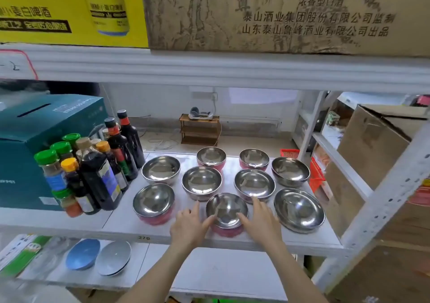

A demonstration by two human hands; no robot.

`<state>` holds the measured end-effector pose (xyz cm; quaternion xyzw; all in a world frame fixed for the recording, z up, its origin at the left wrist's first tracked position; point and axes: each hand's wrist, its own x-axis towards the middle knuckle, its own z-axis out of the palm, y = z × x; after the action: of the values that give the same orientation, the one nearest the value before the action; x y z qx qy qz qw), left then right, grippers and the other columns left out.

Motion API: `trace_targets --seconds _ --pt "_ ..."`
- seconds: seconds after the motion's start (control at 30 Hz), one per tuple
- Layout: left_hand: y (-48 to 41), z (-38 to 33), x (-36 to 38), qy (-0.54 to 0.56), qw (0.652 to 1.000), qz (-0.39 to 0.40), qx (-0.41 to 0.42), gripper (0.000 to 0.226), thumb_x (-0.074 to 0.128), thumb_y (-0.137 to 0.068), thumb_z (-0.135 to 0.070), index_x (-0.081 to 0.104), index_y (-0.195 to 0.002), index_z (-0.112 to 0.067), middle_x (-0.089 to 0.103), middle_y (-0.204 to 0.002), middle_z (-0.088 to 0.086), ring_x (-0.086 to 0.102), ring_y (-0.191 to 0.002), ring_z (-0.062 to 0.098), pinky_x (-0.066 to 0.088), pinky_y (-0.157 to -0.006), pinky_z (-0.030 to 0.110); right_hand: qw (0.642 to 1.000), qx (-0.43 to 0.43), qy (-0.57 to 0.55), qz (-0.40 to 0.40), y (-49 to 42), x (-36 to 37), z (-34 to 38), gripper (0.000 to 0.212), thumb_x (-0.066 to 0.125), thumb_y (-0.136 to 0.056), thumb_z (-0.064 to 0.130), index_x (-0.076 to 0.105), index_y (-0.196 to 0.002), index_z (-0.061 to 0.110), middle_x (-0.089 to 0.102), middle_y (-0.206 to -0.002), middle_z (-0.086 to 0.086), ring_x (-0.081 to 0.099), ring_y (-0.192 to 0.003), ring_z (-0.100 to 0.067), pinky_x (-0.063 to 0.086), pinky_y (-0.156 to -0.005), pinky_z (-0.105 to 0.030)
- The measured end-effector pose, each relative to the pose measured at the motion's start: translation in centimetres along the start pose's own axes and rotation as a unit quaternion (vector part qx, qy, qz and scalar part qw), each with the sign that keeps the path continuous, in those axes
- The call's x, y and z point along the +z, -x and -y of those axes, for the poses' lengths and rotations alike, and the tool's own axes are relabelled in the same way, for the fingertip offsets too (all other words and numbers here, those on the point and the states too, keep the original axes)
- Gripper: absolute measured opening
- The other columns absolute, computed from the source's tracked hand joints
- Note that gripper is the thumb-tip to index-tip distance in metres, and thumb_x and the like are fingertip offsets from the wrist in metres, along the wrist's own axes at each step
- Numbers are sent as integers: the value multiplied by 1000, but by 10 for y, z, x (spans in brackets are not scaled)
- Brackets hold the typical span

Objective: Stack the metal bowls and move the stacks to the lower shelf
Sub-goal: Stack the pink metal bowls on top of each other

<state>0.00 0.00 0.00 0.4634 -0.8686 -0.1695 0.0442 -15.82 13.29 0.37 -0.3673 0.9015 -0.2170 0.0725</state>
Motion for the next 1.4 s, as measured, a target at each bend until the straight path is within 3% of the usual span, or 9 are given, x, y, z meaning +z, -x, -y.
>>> trace_targets --seconds 0.1,0.23,0.33,0.63,0.83,0.97,1.07,1.27,1.4 --pt "-3 4 9 83 996 27 10 72 29 -86 -74 31 -146 -34 60 -125 1 48 -121 25 45 -95 42 999 11 -28 19 -5 7 -7 74 47 -88 61 25 -148 24 51 -141 -1 48 -127 -22 41 -99 -42" --pt "-5 4 13 236 967 80 49 50 42 -93 -56 39 -140 -41 65 -86 -8 61 -89 19 48 -82 34 994 3 -98 52 -5 11 -12 59 49 -88 56 35 -140 32 65 -118 1 60 -109 -26 47 -83 -38" --pt "-5 2 12 268 958 81 56 47 45 -96 -49 37 -141 -42 64 -86 -7 61 -89 19 46 -80 32 989 -12 -137 57 -4 11 -12 50 51 -88 51 41 -134 35 66 -107 7 61 -99 -22 47 -78 -36" --pt "5 -4 11 300 950 73 49 50 43 -97 -47 31 -146 -42 66 -87 5 60 -86 19 44 -74 30 988 -11 -150 43 1 14 -13 52 50 -89 52 40 -137 37 61 -87 13 62 -92 -19 45 -73 -34" --pt "14 -7 -3 287 956 35 52 54 40 -98 -45 28 -149 -33 63 -82 2 60 -82 21 45 -75 33 990 -26 -136 18 5 4 -6 62 47 -90 55 30 -146 34 66 -87 7 61 -87 -15 48 -72 -35" --pt "20 -7 -24 299 952 -8 62 52 40 -99 -43 29 -149 -34 55 -68 -7 56 -73 17 43 -71 33 987 -57 -152 -6 3 -12 15 59 49 -90 53 33 -144 36 65 -81 7 59 -80 -12 48 -70 -34" --pt "18 3 -45 299 952 -38 49 51 39 -99 -43 31 -148 -33 62 -78 -5 60 -85 20 44 -78 34 983 -90 -160 -14 -1 -24 39 56 50 -90 51 37 -141 31 61 -80 9 60 -82 -16 44 -67 -33" --pt "8 48 -93 302 946 -102 52 47 38 -99 -38 35 -146 -29 66 -81 1 61 -89 23 40 -75 34 975 -145 -167 -27 -12 -29 112 60 51 -92 49 36 -145 26 66 -107 -2 62 -97 -25 49 -80 -37" --pt "-7 88 -119 261 957 -120 36 49 36 -100 -39 34 -147 -25 65 -77 -3 61 -88 24 43 -76 36 969 -156 -190 -21 -18 -16 162 56 51 -91 47 38 -143 28 66 -107 -1 61 -100 -24 50 -84 -40"
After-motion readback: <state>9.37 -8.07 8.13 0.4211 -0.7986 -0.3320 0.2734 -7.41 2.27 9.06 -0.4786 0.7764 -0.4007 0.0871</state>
